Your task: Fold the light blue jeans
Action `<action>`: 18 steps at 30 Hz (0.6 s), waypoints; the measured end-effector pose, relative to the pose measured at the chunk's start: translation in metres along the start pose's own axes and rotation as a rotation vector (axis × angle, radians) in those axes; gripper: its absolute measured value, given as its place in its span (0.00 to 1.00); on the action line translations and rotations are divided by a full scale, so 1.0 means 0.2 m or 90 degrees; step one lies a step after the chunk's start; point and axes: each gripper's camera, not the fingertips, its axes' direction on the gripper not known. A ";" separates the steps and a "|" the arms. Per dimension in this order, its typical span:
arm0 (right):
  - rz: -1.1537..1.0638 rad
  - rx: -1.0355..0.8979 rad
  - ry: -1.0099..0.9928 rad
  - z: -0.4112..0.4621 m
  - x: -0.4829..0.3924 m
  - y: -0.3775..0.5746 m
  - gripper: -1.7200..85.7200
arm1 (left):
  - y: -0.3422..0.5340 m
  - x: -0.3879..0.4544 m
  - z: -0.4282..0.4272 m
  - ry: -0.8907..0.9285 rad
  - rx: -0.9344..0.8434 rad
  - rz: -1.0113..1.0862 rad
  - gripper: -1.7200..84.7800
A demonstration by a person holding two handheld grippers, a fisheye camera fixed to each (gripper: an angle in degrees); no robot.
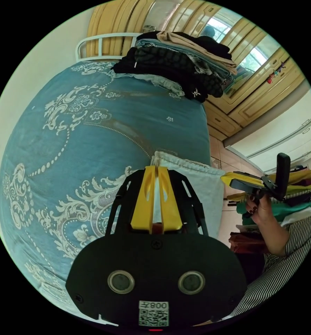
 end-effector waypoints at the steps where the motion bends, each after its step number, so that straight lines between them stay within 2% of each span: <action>1: 0.000 -0.002 -0.003 0.00 0.02 0.00 0.04 | -0.02 0.01 0.05 -0.016 -0.031 0.008 0.04; 4: 0.002 -0.039 0.012 0.08 0.10 0.02 0.04 | -0.01 0.02 0.08 -0.021 -0.029 -0.006 0.05; 7: 0.063 -0.018 -0.063 0.05 0.22 0.05 0.06 | 0.02 -0.01 0.04 -0.001 -0.001 -0.027 0.08; 12: 0.078 0.026 -0.019 -0.04 0.25 0.12 0.08 | 0.05 -0.09 0.06 0.057 -0.014 -0.050 0.13; 18: 0.081 -0.004 -0.064 0.04 0.29 0.11 0.11 | 0.05 -0.07 0.06 0.023 -0.044 -0.010 0.13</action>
